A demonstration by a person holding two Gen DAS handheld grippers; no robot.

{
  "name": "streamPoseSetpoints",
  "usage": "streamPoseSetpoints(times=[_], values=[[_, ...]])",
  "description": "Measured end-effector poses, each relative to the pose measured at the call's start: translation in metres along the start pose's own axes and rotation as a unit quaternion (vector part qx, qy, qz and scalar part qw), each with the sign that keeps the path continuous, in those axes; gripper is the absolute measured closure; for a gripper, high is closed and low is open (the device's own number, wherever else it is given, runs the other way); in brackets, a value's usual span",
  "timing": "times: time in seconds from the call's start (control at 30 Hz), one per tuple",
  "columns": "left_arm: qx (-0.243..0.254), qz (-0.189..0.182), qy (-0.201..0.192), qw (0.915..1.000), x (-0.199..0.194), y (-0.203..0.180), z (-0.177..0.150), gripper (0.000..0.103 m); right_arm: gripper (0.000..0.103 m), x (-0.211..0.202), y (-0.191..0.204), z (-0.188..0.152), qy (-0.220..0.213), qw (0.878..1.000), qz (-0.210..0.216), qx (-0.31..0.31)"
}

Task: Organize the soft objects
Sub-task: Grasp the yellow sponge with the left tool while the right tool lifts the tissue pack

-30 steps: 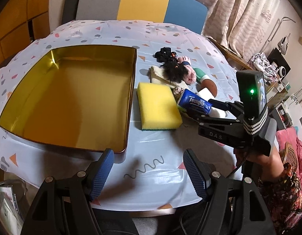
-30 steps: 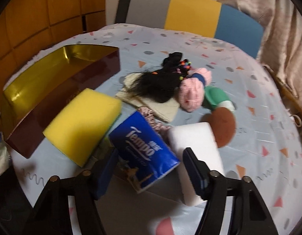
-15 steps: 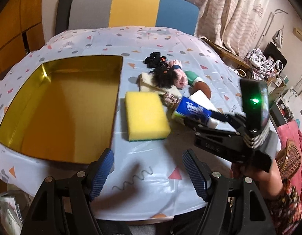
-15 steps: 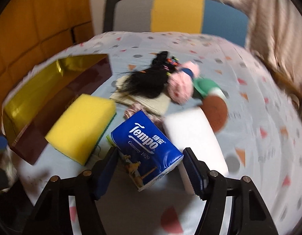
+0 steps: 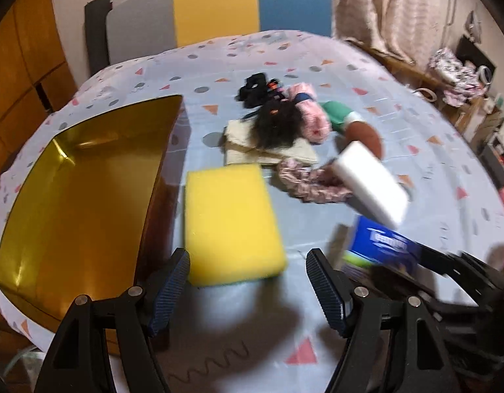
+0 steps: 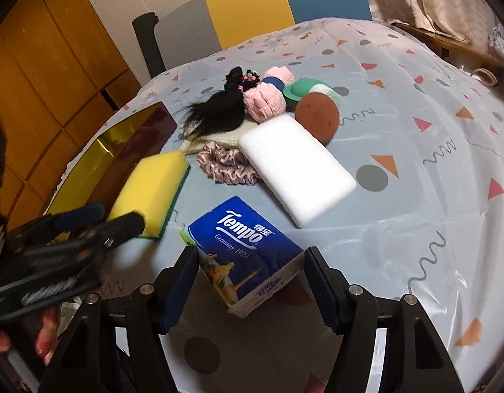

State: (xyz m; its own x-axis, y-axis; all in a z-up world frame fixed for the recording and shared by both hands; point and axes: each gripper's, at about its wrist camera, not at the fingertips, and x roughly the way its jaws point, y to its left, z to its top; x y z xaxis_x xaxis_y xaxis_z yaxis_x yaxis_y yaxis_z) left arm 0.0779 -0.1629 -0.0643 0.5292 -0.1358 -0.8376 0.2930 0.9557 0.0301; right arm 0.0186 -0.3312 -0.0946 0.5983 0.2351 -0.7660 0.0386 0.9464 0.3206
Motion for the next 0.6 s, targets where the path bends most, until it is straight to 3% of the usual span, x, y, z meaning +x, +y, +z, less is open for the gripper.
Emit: streamPoseSetpoints(times=[0.23,0.4,0.43,0.53,0.6], values=[[0.002,0.033,0.022,0.9992,0.024,-0.002,0.006,0.028,0.033,0.004,-0.002,-0.004,0.004,1.000,0.009,-0.002],[0.015,0.024,0.019,0.9994,0.029,-0.012,0.008,0.029,0.036,0.002,0.006,-0.004,0.008,0.998,-0.038,-0.040],[0.026,0.017,0.010,0.9995,0.027,-0.015,0.007,0.029,0.036,-0.001,0.003,-0.003,0.010,0.998,-0.052,-0.036],[0.026,-0.048,0.008,0.9985,0.025,-0.016,0.002,0.030,0.036,-0.007,-0.014,-0.003,0.017,0.997,-0.071,-0.005],[0.011,-0.049,0.005,0.9987,0.025,-0.012,-0.001,0.030,0.036,-0.010,-0.021,-0.004,0.017,0.998,-0.065,0.006]])
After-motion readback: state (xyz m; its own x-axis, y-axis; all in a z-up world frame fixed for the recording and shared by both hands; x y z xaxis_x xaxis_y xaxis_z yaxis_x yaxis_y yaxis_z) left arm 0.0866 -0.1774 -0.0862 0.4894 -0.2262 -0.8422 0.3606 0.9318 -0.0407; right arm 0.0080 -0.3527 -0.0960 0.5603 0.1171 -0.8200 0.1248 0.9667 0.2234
